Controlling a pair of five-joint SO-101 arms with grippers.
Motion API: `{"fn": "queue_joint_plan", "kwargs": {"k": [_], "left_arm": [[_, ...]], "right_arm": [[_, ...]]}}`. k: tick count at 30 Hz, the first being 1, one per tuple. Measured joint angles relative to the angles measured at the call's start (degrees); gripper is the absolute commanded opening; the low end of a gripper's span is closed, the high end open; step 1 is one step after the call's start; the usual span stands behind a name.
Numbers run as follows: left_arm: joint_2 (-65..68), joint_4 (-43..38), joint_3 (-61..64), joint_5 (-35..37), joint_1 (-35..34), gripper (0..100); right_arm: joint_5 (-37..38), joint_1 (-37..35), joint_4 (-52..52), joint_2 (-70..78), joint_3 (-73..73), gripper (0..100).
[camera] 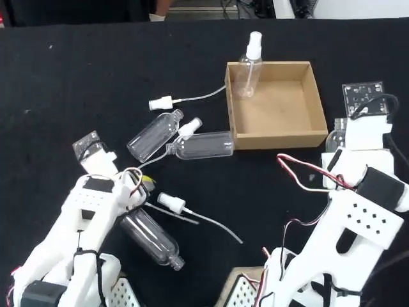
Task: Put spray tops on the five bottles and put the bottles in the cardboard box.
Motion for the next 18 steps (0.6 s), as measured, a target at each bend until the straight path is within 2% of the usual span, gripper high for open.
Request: {"fn": "queue_joint_plan", "kwargs": {"k": [5, 13, 18], "left_arm": [[0.00, -1.58, 0.00, 0.00, 0.09, 15], [0.00, -1.85, 0.00, 0.00, 0.09, 18], [0.00, -7.56, 1.58, 0.00, -0.26, 18]], "right_arm": [[0.00, 0.00, 0.00, 0.00, 0.88, 1.1], [0.00, 0.00, 0.00, 0.00, 0.88, 1.1], [0.00, 0.00, 0.00, 0.00, 0.88, 1.1]]}}
